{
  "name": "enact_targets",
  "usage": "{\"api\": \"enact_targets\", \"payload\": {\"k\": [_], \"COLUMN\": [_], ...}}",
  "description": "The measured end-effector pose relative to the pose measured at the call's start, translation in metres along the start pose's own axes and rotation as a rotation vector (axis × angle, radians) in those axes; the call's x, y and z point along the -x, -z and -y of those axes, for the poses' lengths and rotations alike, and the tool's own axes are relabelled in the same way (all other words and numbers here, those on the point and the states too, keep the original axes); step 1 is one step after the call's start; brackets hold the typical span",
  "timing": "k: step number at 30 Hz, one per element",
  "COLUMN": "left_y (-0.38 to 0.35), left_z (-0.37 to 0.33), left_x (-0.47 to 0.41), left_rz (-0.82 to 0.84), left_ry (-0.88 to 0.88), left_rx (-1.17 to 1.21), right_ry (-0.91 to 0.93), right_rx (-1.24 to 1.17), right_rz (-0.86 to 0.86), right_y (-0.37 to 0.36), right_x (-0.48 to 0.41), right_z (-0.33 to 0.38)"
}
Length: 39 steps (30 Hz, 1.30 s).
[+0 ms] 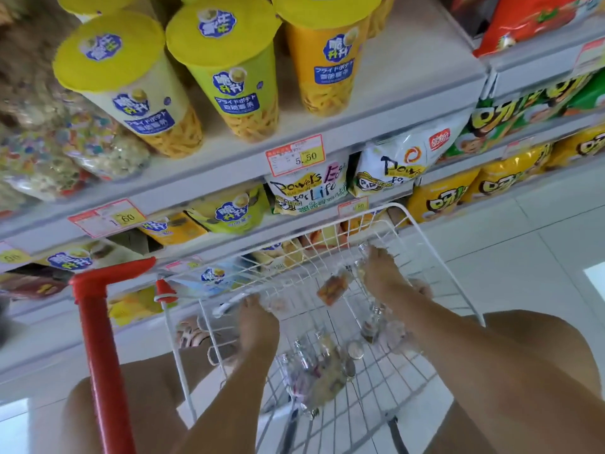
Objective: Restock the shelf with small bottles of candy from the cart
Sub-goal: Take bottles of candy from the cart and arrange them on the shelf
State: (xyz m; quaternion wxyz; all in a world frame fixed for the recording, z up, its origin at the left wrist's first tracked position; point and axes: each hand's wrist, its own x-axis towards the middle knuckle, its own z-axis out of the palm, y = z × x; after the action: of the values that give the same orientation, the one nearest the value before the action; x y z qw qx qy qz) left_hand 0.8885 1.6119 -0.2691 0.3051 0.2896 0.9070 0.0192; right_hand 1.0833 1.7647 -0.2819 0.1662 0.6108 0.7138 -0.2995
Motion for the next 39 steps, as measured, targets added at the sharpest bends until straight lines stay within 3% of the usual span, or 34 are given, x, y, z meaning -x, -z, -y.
{"api": "enact_targets", "payload": {"k": [2,5,10,13,19,22,26,34,39], "left_y": [-0.001,0.0,0.007,0.022,0.052,0.086,0.145,0.264,0.332], "left_z": [-0.003,-0.011,-0.015,-0.023,-0.032,-0.034,-0.027,-0.015,-0.009], "left_x": [-0.005,-0.009,-0.018,-0.021,-0.008,0.017,0.06,0.143,0.171], "left_rz": [0.062,0.109,0.266,0.272,0.262,0.181,0.201,0.078,-0.142], "left_ry": [-0.079,-0.132,-0.153,-0.144,-0.147,-0.311,-0.565,-0.704,-0.754], "left_rx": [-0.327,-0.539,-0.533,-0.488,-0.041,0.299,0.583,1.222,1.263], "right_ry": [-0.012,-0.042,-0.041,-0.045,0.098,0.225,0.406,0.678,0.831], "right_rx": [0.04,0.05,-0.105,-0.227,-0.656,-0.678,-0.727,-0.95,-0.898], "right_rz": [-0.004,0.024,0.113,0.032,0.063,0.07,-0.01,-0.041,-0.072], "right_y": [-0.007,-0.016,-0.02,-0.012,0.033,0.065,0.111,0.193,0.239], "right_x": [-0.004,-0.011,-0.005,0.004,0.047,0.08,0.135,0.24,0.293], "right_z": [-0.004,-0.008,-0.004,-0.003,0.004,0.014,0.035,0.087,0.13]}}
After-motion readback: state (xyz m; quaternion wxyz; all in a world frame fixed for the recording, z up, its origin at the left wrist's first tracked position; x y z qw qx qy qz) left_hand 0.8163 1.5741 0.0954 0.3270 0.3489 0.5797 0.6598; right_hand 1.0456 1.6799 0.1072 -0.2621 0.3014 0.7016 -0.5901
